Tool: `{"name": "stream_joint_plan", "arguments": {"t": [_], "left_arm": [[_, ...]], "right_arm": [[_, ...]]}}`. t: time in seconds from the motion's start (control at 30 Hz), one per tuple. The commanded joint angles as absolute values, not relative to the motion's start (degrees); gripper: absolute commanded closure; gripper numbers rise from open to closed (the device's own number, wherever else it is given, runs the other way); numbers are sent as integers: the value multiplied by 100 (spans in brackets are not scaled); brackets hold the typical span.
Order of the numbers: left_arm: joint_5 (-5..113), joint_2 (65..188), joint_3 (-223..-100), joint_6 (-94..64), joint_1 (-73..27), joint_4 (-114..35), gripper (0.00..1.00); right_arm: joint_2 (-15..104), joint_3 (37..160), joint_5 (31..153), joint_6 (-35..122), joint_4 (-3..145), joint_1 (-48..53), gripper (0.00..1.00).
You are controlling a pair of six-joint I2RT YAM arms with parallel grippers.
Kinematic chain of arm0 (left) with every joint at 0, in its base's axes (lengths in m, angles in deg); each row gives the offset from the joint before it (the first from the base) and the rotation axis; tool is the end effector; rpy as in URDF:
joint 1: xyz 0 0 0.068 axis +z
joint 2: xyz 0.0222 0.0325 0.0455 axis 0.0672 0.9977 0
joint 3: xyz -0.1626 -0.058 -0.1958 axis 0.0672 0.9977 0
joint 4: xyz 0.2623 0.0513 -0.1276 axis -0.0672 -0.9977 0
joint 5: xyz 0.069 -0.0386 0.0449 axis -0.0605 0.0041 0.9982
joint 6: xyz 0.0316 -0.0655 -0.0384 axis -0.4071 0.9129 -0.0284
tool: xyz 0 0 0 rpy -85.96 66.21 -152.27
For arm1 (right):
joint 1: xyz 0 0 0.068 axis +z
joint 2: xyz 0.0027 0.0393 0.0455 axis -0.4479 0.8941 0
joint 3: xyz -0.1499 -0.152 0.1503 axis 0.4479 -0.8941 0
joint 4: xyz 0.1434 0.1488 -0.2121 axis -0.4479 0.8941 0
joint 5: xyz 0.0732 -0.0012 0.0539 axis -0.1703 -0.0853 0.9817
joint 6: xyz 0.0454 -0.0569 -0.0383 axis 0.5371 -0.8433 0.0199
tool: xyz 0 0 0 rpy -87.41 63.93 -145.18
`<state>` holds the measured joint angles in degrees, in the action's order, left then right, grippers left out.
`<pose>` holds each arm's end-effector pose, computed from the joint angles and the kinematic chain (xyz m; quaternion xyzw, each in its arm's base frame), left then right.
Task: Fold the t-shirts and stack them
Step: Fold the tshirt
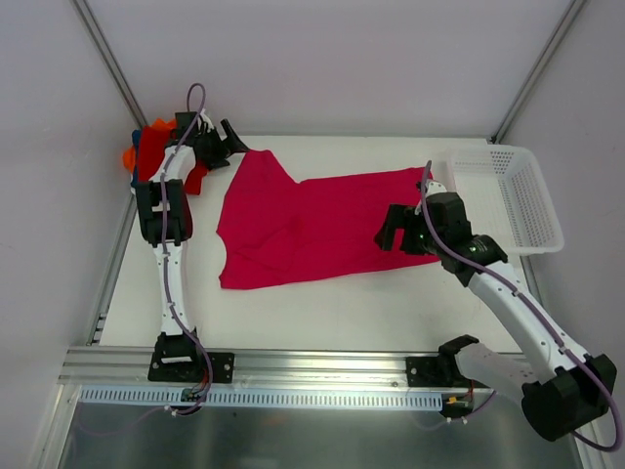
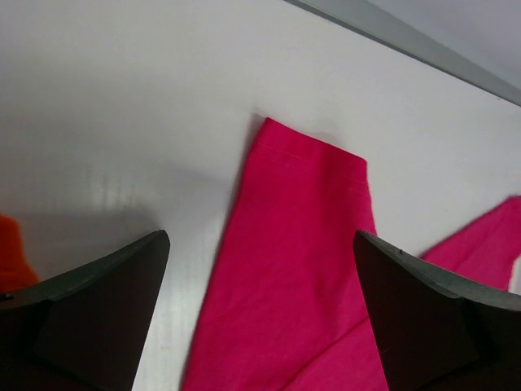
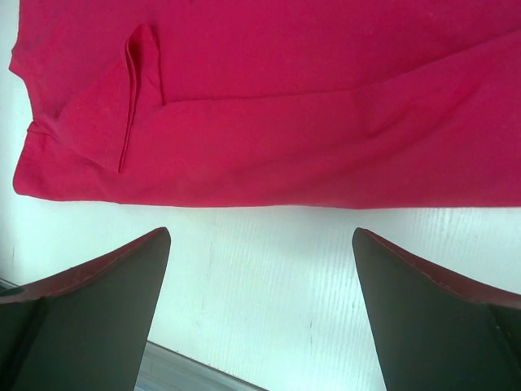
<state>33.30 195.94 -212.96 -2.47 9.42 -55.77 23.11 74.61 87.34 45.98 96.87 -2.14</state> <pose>0.6223 0.0261 0.1329 -0.1117 0.8606 -0.2903 0.4033 0.2717 0.1284 0.2694 -0.1324 0.8743 0.1589 0.4391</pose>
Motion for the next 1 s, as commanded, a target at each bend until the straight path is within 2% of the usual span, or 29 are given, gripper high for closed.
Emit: {"name": "stream_joint_plan", "arguments": {"t": [0.0,0.33,0.47,0.6,0.7,0.93,0.97], "left_arm": [[2517,19737,-21548,359,869,-5656,1],[2033,19886,-21398,685,772,-5665,2],[2015,19913,-21416,729,737,-5656,8],[2023,19957,-21459,738,728,-5665,27],[2041,19983,-21477,712,728,-5665,36],[2164,20010,-21512,738,728,-5665,79],[2164,20001,-21512,738,728,-5665,91]], "right_arm": [[1962,7362,8445,4663,10075,-217,1],[1399,7107,8436,4743,10268,-209,1],[1259,7080,8234,4725,10383,-209,0],[1109,7010,8190,4716,10410,-209,0],[1083,7001,8164,4707,10453,-209,0],[1091,6984,8006,4672,10445,-209,0],[1135,7019,7927,4629,10436,-217,1]]}}
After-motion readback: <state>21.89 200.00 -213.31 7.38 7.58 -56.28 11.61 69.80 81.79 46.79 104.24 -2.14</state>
